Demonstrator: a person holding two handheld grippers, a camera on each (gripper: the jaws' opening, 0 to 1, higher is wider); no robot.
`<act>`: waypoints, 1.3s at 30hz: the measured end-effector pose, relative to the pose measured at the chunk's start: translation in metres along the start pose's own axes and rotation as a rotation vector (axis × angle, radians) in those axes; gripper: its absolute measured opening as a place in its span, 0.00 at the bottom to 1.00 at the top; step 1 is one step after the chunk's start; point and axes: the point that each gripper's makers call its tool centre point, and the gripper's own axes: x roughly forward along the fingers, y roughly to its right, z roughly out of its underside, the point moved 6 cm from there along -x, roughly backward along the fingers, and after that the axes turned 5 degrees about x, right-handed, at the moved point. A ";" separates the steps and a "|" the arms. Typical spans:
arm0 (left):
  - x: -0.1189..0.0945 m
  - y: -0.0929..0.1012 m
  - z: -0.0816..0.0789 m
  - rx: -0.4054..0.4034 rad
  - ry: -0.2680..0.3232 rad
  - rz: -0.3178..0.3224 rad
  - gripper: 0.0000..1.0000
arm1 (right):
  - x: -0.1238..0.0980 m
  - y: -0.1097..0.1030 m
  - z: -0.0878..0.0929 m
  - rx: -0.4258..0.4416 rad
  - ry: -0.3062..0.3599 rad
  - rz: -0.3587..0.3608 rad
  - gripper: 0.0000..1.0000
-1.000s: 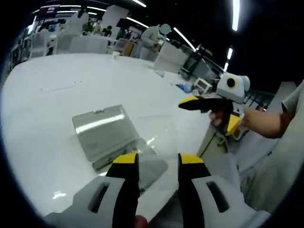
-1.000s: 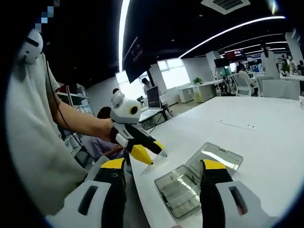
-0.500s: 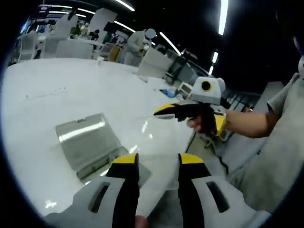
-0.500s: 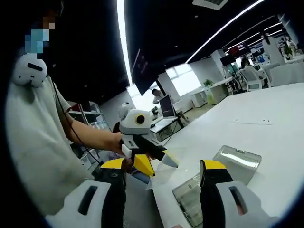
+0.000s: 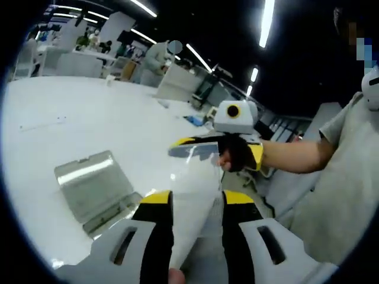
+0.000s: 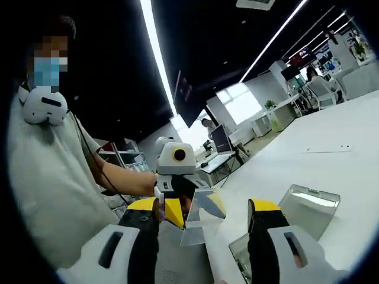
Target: Insert the divider into the dual guide fixture by aligning both edges with the guide slots and pushing it downward to the bottom, including one-sided entry, uneven engagement, binding, and posture correction.
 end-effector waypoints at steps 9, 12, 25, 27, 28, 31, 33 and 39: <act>0.003 0.007 -0.004 0.004 0.016 0.044 0.28 | 0.002 -0.004 -0.001 0.011 0.000 -0.033 0.57; 0.004 0.010 -0.004 0.006 0.020 0.055 0.28 | 0.002 -0.006 -0.001 0.021 0.005 -0.046 0.56; 0.007 0.015 -0.005 0.006 0.029 0.079 0.28 | 0.002 -0.010 0.000 0.045 0.018 -0.079 0.50; 0.007 0.016 -0.005 0.005 0.028 0.082 0.28 | 0.002 -0.009 -0.001 0.045 0.022 -0.077 0.48; 0.007 0.016 -0.005 0.005 0.028 0.083 0.28 | 0.001 -0.009 -0.001 0.048 0.025 -0.079 0.47; 0.007 0.017 -0.005 0.005 0.028 0.086 0.28 | 0.001 -0.009 0.000 0.047 0.022 -0.080 0.44; 0.008 0.018 -0.004 0.004 0.026 0.090 0.28 | 0.001 -0.010 0.000 0.053 0.022 -0.082 0.43; 0.008 0.018 -0.004 0.003 0.026 0.094 0.28 | 0.001 -0.009 0.001 0.052 0.024 -0.081 0.38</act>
